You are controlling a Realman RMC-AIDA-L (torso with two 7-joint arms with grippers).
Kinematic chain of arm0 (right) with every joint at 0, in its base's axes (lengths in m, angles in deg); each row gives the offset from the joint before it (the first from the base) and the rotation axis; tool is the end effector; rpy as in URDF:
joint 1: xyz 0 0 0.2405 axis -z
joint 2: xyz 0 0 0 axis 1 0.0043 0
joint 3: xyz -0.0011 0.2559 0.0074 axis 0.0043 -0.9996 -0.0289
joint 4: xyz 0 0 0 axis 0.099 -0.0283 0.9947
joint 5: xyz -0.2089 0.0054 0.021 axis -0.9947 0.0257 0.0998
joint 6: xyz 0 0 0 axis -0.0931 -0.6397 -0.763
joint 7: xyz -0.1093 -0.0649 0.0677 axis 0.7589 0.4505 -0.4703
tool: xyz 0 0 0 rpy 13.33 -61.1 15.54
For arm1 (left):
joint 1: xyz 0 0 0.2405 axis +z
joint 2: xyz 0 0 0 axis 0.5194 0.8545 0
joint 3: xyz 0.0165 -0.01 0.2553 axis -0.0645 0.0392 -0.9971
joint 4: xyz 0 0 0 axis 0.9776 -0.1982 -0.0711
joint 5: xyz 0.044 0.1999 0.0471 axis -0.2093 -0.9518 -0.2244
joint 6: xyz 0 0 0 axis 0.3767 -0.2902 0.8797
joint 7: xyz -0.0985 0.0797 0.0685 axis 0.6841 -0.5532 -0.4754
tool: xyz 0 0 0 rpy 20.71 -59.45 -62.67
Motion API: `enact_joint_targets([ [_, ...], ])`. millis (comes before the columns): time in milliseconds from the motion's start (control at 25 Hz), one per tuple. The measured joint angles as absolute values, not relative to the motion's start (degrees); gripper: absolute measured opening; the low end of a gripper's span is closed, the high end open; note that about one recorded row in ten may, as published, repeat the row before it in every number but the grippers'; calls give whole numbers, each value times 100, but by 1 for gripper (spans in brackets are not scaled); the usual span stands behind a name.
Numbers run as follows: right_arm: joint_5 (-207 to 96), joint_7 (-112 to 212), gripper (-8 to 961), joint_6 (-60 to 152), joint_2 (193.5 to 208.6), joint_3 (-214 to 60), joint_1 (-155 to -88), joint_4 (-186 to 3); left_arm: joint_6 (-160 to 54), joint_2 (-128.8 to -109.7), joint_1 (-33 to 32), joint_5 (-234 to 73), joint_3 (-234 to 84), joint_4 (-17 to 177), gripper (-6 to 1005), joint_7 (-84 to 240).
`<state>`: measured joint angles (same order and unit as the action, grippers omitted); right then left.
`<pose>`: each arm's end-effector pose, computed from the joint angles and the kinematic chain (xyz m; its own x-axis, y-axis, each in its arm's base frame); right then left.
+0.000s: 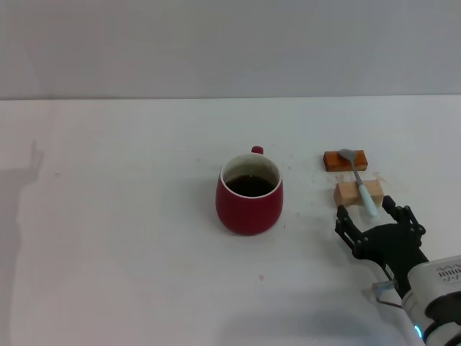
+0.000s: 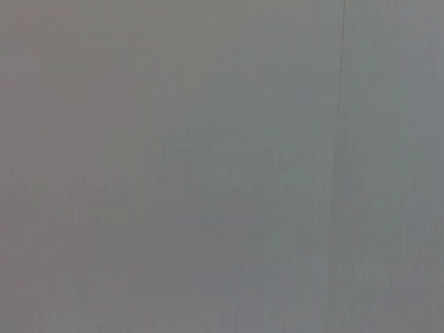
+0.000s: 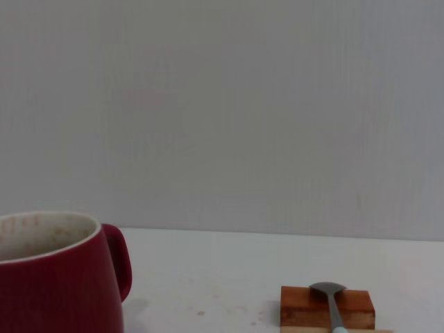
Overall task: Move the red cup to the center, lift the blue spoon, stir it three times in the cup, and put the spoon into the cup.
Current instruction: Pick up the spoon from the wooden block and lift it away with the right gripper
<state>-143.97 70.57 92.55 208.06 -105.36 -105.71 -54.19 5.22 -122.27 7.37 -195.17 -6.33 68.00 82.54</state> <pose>0.2947 0.2648 -0.1139 0.7286 -0.2150 -0.6503 -0.6849 -0.2376 -0.6888 -0.3611 0.3347 0.0383 0.6716 -0.1114 0.7325 0.7385 0.1811 -0.6495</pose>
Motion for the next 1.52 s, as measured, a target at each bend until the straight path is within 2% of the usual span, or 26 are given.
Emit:
enact_joint_targets([
  [1040,-14397,6751,800,9101,20814,-10581,-10773,-5664,677,-12237,855,-19518,-642,6744,861,8267],
  [1360,-14397,6751,695,9091,20814,-10601,-10773,-5662,685,-12237,896,-19518,-642,6746,862,8267],
  [1520,-14397,6751,672,9101,20814,-10590,-10781,-5659,692,-12237,908,-19518,-642,6742,862,8267],
])
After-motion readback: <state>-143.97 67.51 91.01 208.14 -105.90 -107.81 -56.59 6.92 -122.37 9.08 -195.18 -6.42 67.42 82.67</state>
